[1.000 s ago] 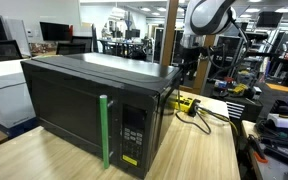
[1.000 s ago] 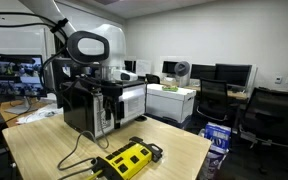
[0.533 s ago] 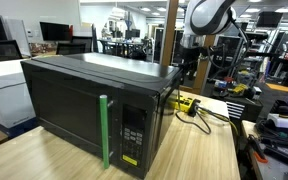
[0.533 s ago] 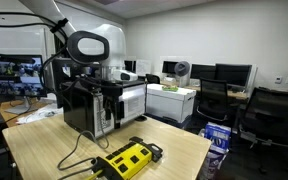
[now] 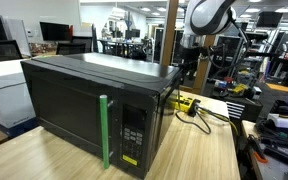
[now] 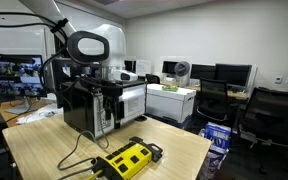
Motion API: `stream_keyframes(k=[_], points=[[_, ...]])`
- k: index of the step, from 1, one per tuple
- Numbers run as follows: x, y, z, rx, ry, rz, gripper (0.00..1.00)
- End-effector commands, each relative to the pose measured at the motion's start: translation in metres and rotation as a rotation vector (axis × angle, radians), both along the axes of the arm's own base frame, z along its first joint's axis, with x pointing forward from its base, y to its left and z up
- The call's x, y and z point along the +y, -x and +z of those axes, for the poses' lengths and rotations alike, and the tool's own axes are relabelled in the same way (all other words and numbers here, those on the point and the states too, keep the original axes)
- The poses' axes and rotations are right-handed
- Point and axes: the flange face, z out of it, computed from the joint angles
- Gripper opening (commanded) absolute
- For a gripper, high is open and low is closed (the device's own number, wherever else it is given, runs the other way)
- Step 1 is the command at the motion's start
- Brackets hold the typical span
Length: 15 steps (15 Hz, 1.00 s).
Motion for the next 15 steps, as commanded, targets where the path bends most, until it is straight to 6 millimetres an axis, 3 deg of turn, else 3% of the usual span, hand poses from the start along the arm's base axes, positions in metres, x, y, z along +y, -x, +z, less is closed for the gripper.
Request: stream_keyframes(k=[1, 11, 15], points=[[0.0, 0.0, 0.0, 0.001, 0.0, 0.0, 1.0], [0.0, 0.0, 0.0, 0.001, 0.0, 0.0, 1.0], [-0.002, 0.017, -0.018, 0.023, 0.0, 0.045, 1.0]])
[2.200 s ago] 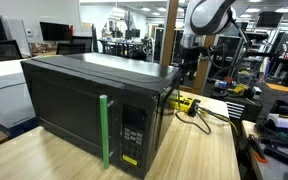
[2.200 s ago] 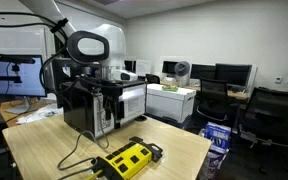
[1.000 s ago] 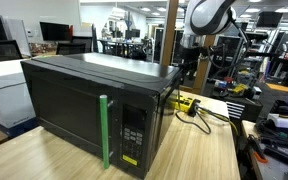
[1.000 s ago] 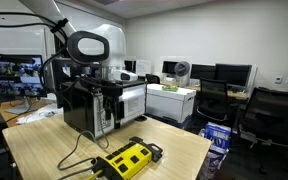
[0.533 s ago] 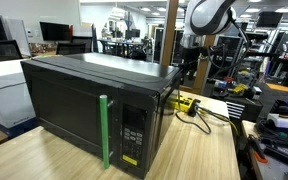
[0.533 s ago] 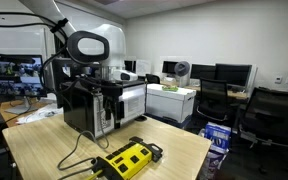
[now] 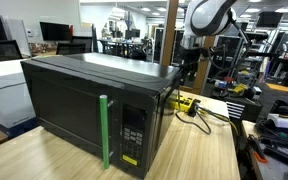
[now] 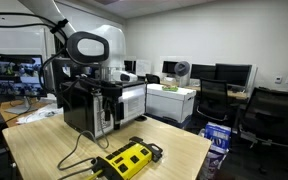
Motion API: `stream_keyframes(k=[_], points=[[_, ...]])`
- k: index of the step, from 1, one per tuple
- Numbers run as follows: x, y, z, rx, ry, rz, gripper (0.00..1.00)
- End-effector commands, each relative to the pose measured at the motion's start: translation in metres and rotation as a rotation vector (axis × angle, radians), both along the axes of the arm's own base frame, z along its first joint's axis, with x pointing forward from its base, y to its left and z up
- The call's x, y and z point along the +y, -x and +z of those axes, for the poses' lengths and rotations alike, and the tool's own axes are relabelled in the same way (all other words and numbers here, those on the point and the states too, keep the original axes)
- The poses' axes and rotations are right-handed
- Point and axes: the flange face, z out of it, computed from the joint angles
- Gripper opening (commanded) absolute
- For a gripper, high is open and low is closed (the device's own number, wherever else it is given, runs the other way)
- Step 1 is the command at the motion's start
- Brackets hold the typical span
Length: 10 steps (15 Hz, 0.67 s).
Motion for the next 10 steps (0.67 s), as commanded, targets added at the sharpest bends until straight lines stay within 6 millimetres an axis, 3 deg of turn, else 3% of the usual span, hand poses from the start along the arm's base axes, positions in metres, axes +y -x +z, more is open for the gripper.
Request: stream_keyframes(k=[1, 10], points=[[-0.002, 0.022, -0.019, 0.02, -0.009, 0.04, 1.0], [-0.003, 0.069, -0.072, -0.069, 0.041, -0.028, 1.0]])
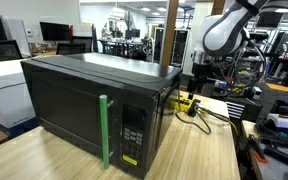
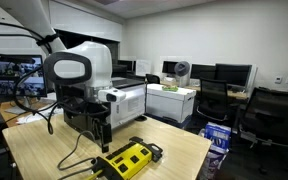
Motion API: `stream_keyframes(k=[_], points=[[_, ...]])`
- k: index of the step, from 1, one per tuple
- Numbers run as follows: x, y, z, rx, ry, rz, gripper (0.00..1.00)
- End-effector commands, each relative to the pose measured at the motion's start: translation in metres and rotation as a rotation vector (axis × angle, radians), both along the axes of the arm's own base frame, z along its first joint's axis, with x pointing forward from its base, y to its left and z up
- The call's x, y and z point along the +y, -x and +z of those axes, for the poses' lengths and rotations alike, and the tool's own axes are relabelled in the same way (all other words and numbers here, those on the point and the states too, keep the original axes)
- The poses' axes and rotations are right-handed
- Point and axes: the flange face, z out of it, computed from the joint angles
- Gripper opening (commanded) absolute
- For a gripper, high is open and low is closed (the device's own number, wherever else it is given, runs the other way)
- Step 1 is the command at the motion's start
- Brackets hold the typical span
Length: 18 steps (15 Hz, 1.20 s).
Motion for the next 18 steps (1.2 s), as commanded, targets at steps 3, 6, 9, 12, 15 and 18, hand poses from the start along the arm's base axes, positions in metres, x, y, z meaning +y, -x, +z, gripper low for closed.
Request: stream_keyframes(k=[3, 6, 9, 12, 15, 18], points=[[-0.004, 0.026, -0.028, -0.036, 0.022, -0.067, 1.0], [-0.008, 0.039, -0.031, 0.017, -0.03, -0.102, 1.0], [-0.02, 0.055, -0.033, 0.062, -0.071, -0.158, 1.0], [-0.044, 0.077, -0.041, 0.09, -0.057, -0.216, 1.0], [-0.063, 0.089, -0.044, 0.089, -0.046, -0.254, 1.0], [-0.069, 0.087, -0.056, 0.104, -0.05, -0.241, 1.0]])
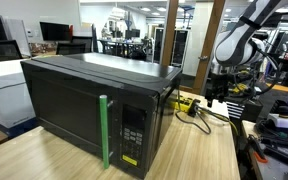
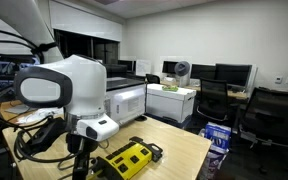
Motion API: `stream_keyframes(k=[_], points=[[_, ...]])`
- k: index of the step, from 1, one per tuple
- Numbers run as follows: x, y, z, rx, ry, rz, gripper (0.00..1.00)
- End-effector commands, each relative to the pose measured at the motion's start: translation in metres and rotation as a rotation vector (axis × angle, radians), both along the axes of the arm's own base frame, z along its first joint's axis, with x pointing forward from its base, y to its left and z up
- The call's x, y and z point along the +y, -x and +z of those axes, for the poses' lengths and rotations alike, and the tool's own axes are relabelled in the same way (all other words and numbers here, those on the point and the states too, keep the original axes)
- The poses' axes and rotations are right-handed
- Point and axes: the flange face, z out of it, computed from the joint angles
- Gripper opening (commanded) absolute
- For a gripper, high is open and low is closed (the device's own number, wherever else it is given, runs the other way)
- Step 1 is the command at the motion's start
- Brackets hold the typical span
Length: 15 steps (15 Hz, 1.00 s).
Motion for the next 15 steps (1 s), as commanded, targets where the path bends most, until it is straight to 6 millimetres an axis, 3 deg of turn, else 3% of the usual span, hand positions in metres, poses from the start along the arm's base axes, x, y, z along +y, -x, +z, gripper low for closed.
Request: stream_keyframes(k=[1, 8, 11, 15], points=[[-0.006, -0.005, -0.015, 0.013, 0.004, 0.043, 1.0], [-0.028, -0.054, -0.045, 0.015, 0.062, 0.097, 1.0], [-0.021, -0.069, -0.06, 0.036, 0.019, 0.136, 1.0], [-0.009, -0.075, -0.045, 0.033, -0.052, 0.169, 1.0]])
